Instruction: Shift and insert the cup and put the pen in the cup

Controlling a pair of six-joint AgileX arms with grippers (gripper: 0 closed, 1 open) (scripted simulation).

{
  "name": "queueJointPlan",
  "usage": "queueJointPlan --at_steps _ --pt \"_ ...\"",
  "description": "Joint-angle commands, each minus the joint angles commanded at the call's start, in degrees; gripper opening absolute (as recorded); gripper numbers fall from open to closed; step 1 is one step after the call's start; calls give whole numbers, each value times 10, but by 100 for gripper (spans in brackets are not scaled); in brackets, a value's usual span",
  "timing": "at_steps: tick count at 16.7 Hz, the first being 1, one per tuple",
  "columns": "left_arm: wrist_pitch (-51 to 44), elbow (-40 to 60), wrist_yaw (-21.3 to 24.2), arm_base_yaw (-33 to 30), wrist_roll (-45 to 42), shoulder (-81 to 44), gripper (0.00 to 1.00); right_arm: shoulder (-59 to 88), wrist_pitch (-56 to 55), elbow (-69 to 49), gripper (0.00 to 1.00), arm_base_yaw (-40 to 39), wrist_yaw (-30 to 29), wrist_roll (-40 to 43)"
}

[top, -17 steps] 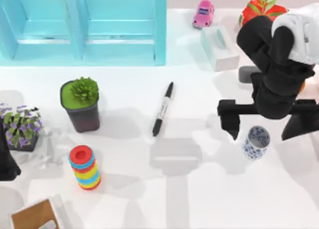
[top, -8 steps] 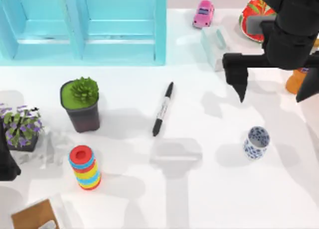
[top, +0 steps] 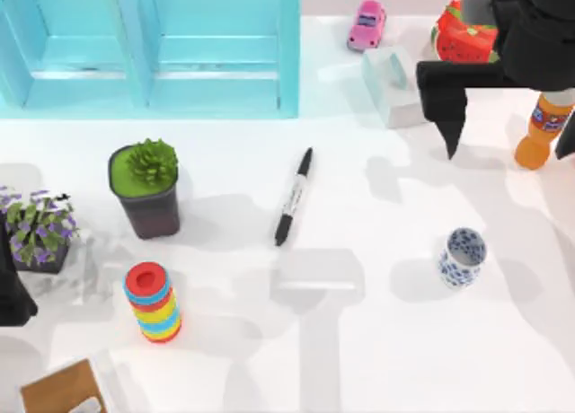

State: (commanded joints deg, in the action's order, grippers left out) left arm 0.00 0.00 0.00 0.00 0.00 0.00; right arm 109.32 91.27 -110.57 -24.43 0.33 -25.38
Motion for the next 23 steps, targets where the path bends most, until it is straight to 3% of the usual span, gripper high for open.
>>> queueJointPlan --at_steps 4,15,23 --pt "0 0 0 0 0 0 100 24 -11 -20 100 -8 5 -21" --pt "0 0 0 0 0 0 100 345 -145 -263 100 -97 50 -253" --pt "0 0 0 0 0 0 100 362 -172 -258 100 -101 52 -263"
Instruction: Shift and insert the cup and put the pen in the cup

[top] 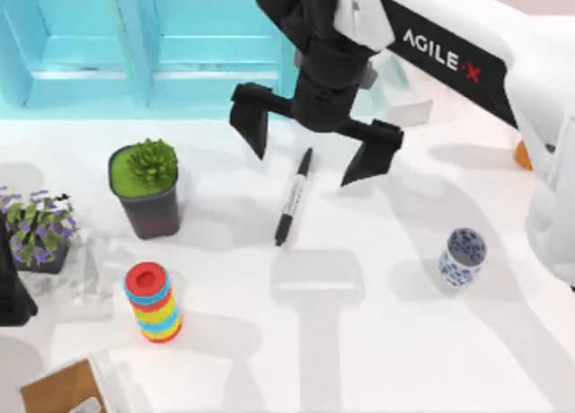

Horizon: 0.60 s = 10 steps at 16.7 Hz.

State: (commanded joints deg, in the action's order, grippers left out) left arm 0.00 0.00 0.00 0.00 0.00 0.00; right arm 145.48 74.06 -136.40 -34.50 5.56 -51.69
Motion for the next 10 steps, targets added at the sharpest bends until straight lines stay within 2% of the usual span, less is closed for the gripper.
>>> queueJointPlan --at_steps 7,10 --pt "0 0 0 0 0 0 100 45 -131 84 100 -11 -2 -11" --pt "0 0 0 0 0 0 100 53 -153 98 100 -13 -2 -13"
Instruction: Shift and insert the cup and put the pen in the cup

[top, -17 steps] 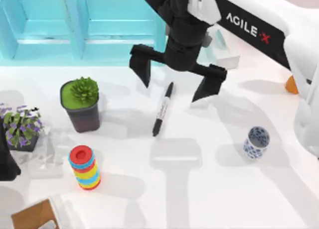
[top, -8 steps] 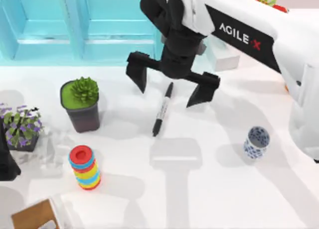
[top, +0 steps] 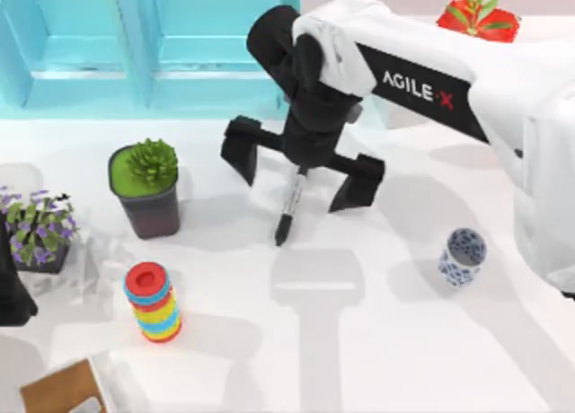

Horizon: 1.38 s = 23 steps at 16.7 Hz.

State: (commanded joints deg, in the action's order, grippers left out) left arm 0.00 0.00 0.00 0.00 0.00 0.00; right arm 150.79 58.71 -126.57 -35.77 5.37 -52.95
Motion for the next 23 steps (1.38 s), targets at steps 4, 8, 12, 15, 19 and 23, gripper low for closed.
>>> queueJointPlan --at_steps 4,8,12,15,19,23 --pt "0 0 0 0 0 0 100 0 0 0 92 0 0 0" --pt "0 0 0 0 0 0 100 0 0 0 62 0 0 0" --pt "0 0 0 0 0 0 100 0 0 0 32 0 0 0" --pt "0 0 0 0 0 0 100 0 0 0 10 0 0 0" --pt "0 0 0 0 0 0 100 0 0 0 0 0 0 0" --pt "0 0 0 0 0 0 100 0 0 0 0 0 0 0"
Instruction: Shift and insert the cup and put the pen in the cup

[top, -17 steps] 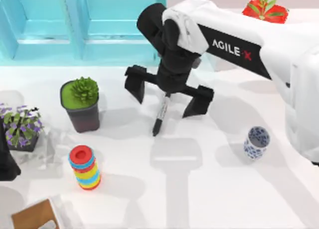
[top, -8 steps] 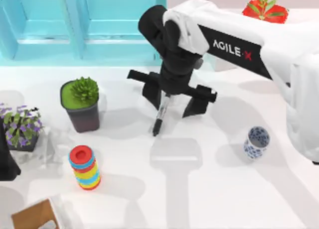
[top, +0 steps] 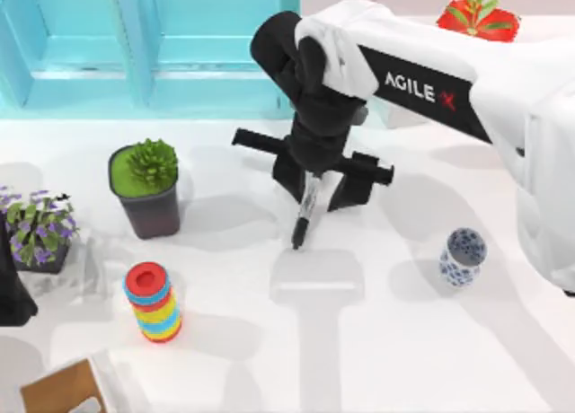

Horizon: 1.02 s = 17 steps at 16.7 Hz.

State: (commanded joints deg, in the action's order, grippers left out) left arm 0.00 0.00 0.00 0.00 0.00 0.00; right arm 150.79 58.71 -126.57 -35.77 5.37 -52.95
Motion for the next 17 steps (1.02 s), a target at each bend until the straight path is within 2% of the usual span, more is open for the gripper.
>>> queueJointPlan --at_steps 1,2,6,13,17 --pt "0 0 0 0 0 0 100 0 0 0 0 0 0 0" --pt "0 0 0 0 0 0 100 -47 34 14 0 6 -24 19" --pt "0 0 0 0 0 0 100 -89 44 50 0 -7 -24 3" --pt "0 0 0 0 0 0 100 -268 79 182 0 -66 -32 -51" --pt "0 0 0 0 0 0 100 -286 84 200 0 -75 -31 -58"
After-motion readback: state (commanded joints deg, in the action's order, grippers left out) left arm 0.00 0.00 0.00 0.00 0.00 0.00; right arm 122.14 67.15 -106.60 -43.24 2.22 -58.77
